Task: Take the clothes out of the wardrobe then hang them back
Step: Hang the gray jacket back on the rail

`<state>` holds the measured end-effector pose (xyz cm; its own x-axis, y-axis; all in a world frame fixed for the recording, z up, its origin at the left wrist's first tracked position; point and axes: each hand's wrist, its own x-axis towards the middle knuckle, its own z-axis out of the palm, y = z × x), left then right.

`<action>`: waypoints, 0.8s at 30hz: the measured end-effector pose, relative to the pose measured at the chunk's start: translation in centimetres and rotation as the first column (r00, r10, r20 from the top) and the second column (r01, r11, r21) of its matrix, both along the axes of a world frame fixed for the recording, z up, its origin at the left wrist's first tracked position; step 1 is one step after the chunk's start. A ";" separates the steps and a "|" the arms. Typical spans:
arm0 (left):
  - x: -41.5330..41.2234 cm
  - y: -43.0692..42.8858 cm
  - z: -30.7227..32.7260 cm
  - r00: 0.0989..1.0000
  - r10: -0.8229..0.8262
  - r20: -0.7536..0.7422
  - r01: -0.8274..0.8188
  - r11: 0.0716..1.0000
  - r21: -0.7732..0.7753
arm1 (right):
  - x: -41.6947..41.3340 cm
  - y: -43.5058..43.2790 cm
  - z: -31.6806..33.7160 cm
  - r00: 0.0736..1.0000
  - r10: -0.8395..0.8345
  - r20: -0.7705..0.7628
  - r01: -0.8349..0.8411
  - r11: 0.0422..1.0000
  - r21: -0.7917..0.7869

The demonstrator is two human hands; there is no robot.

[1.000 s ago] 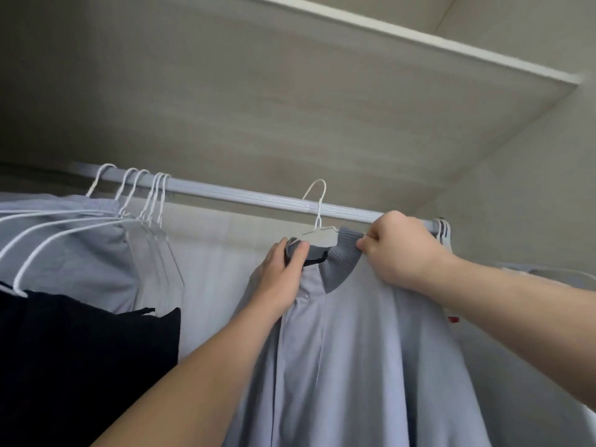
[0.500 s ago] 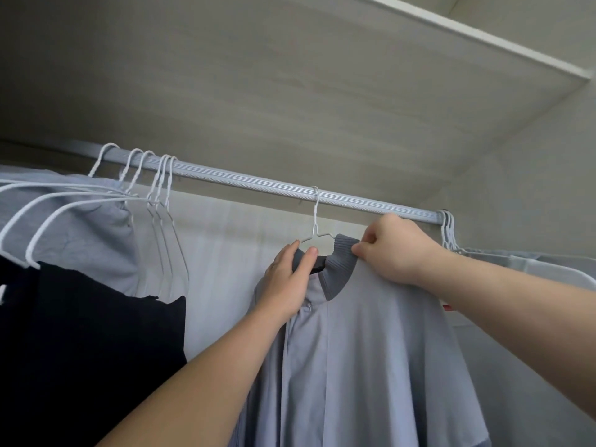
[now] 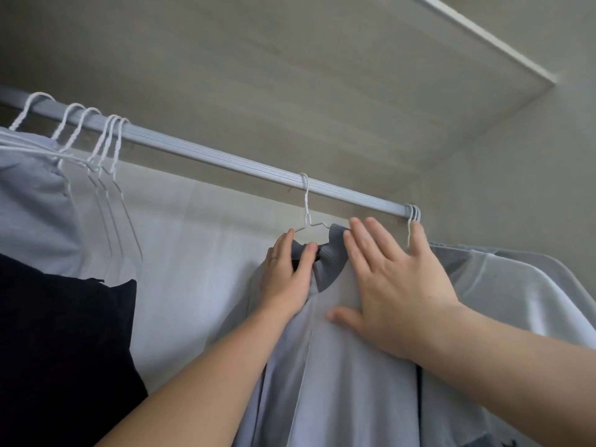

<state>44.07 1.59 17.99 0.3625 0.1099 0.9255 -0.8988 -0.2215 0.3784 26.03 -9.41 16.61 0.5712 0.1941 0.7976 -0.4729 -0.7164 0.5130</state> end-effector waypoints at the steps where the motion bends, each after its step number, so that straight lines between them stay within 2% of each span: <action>1: 0.1 -0.9 0.0 1.000 -0.015 0.006 0.015 1.000 -0.007 | 0.0 -0.4 -0.2 1.000 -0.028 -0.007 0.028 1.000 0.009; 8: 0.8 -8.0 -0.1 0.994 -0.108 0.011 0.108 0.994 0.000 | -0.5 -5.2 -0.6 0.979 -0.199 -0.041 0.201 0.977 0.073; 14: 1.0 -14.9 -0.2 0.965 -0.259 -0.031 0.259 0.966 -0.024 | -1.3 -9.5 -0.6 0.953 -0.299 -0.041 0.301 0.949 0.088; 19: 1.6 -19.4 -0.5 0.943 -0.332 -0.037 0.331 0.943 -0.041 | -1.3 -12.4 -0.6 0.941 -0.336 -0.030 0.338 0.940 0.054; 24: 2.0 -22.2 -0.7 0.950 -0.309 -0.048 0.307 0.951 -0.041 | -1.0 -13.9 -0.8 0.948 -0.317 -0.035 0.318 0.947 0.046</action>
